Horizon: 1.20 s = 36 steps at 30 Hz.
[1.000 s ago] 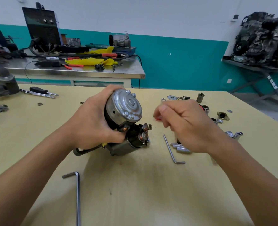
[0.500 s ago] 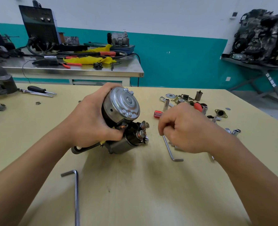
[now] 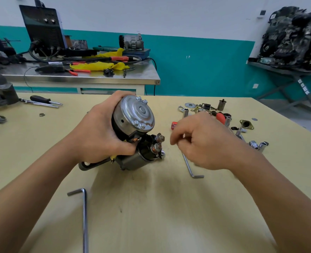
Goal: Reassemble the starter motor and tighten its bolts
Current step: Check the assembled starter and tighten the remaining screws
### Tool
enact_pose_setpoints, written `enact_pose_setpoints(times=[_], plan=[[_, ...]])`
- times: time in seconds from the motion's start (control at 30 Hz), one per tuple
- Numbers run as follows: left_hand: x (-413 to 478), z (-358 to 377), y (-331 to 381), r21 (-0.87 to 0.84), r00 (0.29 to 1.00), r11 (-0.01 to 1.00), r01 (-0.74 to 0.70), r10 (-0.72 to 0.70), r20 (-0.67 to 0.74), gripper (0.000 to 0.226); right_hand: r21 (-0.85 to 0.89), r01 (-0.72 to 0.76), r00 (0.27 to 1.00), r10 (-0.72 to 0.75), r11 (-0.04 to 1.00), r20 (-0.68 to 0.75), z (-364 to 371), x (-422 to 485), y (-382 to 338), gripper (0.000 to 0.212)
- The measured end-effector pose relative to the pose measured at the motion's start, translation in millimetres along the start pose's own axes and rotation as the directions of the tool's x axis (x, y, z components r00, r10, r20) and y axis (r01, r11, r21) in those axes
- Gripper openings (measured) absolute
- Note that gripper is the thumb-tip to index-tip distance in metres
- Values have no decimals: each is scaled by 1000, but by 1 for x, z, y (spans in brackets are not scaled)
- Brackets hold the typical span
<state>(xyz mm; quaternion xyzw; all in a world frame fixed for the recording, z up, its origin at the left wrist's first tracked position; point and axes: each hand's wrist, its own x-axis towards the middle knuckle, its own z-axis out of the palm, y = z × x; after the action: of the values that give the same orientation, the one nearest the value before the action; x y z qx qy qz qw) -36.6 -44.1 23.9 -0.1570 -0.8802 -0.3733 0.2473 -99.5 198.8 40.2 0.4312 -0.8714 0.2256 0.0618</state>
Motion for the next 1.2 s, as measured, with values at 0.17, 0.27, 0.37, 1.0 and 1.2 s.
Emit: enact_pose_setpoints(times=[0.17, 0.27, 0.37, 1.0, 1.2], plan=[[0, 0, 1, -4, 1000, 1000, 2, -2, 0, 85, 24, 27, 999, -26, 999, -21, 0, 1, 0, 37], [0, 1, 2, -8, 1000, 1000, 1, -1, 7, 85, -48, -13, 996, 9, 999, -89, 1, 1, 1, 32], [0, 2, 1, -4, 1000, 1000, 3, -3, -4, 86, 57, 73, 995, -69, 996, -70, 4, 1, 2, 45], [1, 1, 3, 1, 1000, 1000, 2, -2, -4, 84, 59, 55, 991, -48, 997, -125, 10, 5, 10, 36], [-1, 2, 3, 4, 1000, 1000, 19, -19, -17, 85, 25, 96, 989, -93, 995, -112, 10, 6, 9, 37]])
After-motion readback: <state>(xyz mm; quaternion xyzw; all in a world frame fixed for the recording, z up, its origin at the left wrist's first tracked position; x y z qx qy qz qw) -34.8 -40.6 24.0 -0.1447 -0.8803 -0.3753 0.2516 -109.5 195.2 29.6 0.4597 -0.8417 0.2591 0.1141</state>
